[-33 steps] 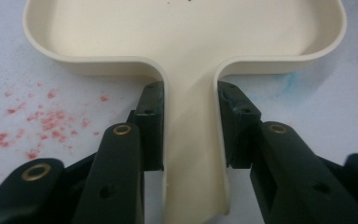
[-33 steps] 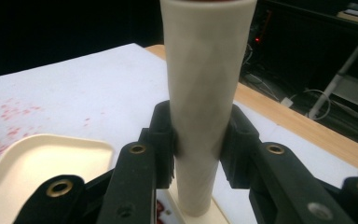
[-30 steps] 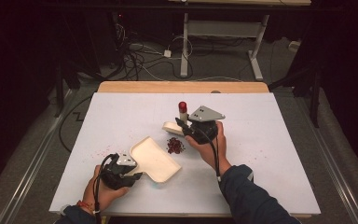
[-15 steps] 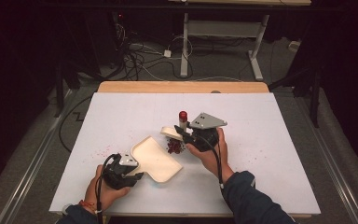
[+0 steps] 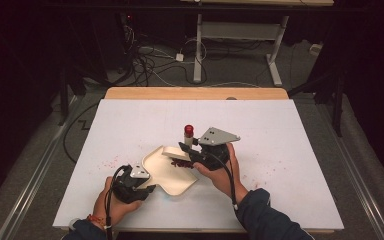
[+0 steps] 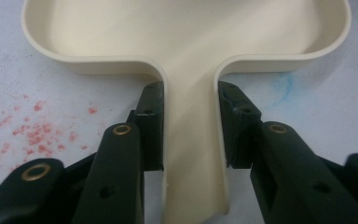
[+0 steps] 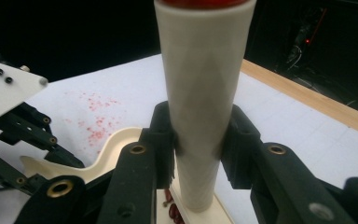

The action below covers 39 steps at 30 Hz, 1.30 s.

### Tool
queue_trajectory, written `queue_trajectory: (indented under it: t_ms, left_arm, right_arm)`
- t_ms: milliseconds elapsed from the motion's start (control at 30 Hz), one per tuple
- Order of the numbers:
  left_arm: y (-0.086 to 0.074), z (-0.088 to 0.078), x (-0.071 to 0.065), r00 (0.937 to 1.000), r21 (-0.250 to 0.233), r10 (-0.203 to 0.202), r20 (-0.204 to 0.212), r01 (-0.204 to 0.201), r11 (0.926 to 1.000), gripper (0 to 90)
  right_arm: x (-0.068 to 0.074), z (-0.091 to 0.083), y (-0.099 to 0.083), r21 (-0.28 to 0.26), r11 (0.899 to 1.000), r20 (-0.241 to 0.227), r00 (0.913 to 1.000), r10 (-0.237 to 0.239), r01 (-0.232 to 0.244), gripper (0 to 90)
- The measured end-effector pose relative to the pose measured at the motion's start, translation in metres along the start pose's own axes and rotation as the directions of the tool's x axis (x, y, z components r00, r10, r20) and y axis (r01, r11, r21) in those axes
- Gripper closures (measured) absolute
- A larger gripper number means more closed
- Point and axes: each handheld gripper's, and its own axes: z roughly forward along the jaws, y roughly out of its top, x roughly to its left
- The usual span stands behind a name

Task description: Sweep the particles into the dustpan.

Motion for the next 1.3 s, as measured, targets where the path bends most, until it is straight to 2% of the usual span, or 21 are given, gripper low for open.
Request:
queue_trajectory:
  t_ms: [133, 200, 267, 300, 500, 600, 633, 800, 833, 900, 967, 1000, 1100, 1133, 1233, 1267, 1300]
  left_arm:
    - [0.0, 0.001, 0.0, 1.0, -0.001, -0.005, 0.002, 0.005, 1.0, 63.8]
    - [0.0, 0.001, 0.0, 1.0, -0.002, -0.007, 0.003, 0.007, 1.0, 63.7]
    - [-0.001, 0.001, 0.0, 1.0, -0.004, -0.009, 0.003, 0.009, 1.0, 63.7]
    - [-0.001, 0.001, 0.0, 1.0, -0.004, -0.008, 0.003, 0.008, 1.0, 63.7]
    - [-0.001, 0.001, -0.001, 1.0, -0.007, -0.001, -0.001, 0.001, 1.0, 63.7]
    - [-0.001, 0.001, 0.0, 0.9999, -0.006, 0.01, 0.001, -0.01, 0.9999, 63.7]
    - [-0.001, 0.001, 0.0, 0.9999, -0.006, 0.01, 0.001, -0.01, 0.9999, 63.7]
    - [-0.002, 0.002, 0.0, 0.9997, 0.002, 0.025, 0.002, -0.025, 0.9997, 63.7]
    - [-0.002, 0.002, 0.0, 0.9997, 0.003, 0.025, 0.003, -0.025, 0.9997, 63.7]
    - [-0.002, 0.002, -0.001, 0.9995, 0.006, 0.031, 0.005, -0.031, 0.9995, 63.7]
    - [-0.002, 0.001, -0.001, 0.9994, 0.01, 0.034, 0.006, -0.034, 0.9994, 63.7]
    - [-0.002, 0.002, -0.001, 0.9994, 0.014, 0.035, 0.006, -0.035, 0.9993, 63.7]
    - [-0.002, 0.003, -0.002, 0.9992, 0.021, 0.039, 0.003, -0.039, 0.999, 63.7]
    - [-0.001, 0.003, -0.002, 0.9992, 0.023, 0.039, 0.002, -0.04, 0.999, 63.7]
    - [-0.001, 0.002, -0.003, 0.9991, 0.024, 0.043, 0.001, -0.043, 0.9988, 63.7]
    - [-0.001, 0.002, -0.004, 0.9991, 0.024, 0.043, 0.002, -0.043, 0.9988, 63.7]
    - [-0.001, 0.002, -0.004, 0.9991, 0.024, 0.043, 0.002, -0.043, 0.9988, 63.7]
  right_arm:
    - [0.003, 0.0, 0.002, -0.008, 1.0, -0.013, 0.9996, 0.023, -0.023, 69.6]
    - [0.006, 0.001, 0.003, -0.019, 0.999, -0.034, 0.9987, 0.039, -0.039, 69.7]
    - [0.008, 0.002, 0.003, -0.022, 0.999, -0.038, 0.9985, 0.038, -0.039, 69.8]
    - [0.012, 0.002, 0.005, -0.021, 1.0, -0.036, 0.9991, 0.021, -0.022, 69.8]
    - [0.012, 0.003, 0.005, -0.036, 0.999, -0.036, 0.9992, 0.016, -0.017, 70.0]
    - [0.006, -0.001, 0.005, -0.057, 0.998, -0.007, 0.9999, 0.008, -0.008, 70.0]
    - [0.003, -0.004, 0.006, -0.067, 0.998, -0.002, 0.9998, 0.02, -0.02, 70.0]
    - [-0.007, -0.026, 0.011, -0.138, 0.99, 0.056, 0.9981, 0.026, -0.019, 70.0]
    - [-0.007, -0.026, 0.011, -0.138, 0.99, 0.056, 0.9981, 0.026, -0.019, 70.0]
    - [-0.014, -0.042, 0.011, -0.165, 0.985, 0.077, 0.9956, 0.053, -0.039, 70.0]
    - [-0.016, -0.045, 0.01, -0.164, 0.986, 0.081, 0.9952, 0.055, -0.041, 70.0]
    - [-0.02, -0.053, 0.007, -0.154, 0.987, 0.096, 0.9935, 0.06, -0.045, 70.0]
    - [-0.022, -0.058, 0.003, -0.128, 0.991, 0.115, 0.992, 0.052, -0.037, 70.0]
    - [-0.025, -0.063, -0.002, -0.111, 0.993, 0.15, 0.9876, 0.045, -0.028, 70.0]
    - [-0.029, -0.069, -0.006, -0.1, 0.994, 0.174, 0.9833, 0.053, -0.036, 70.0]
    - [-0.031, -0.074, -0.008, -0.097, 0.995, 0.209, 0.9766, 0.05, -0.03, 70.0]
    - [-0.031, -0.074, -0.008, -0.097, 0.995, 0.209, 0.9766, 0.05, -0.03, 70.0]
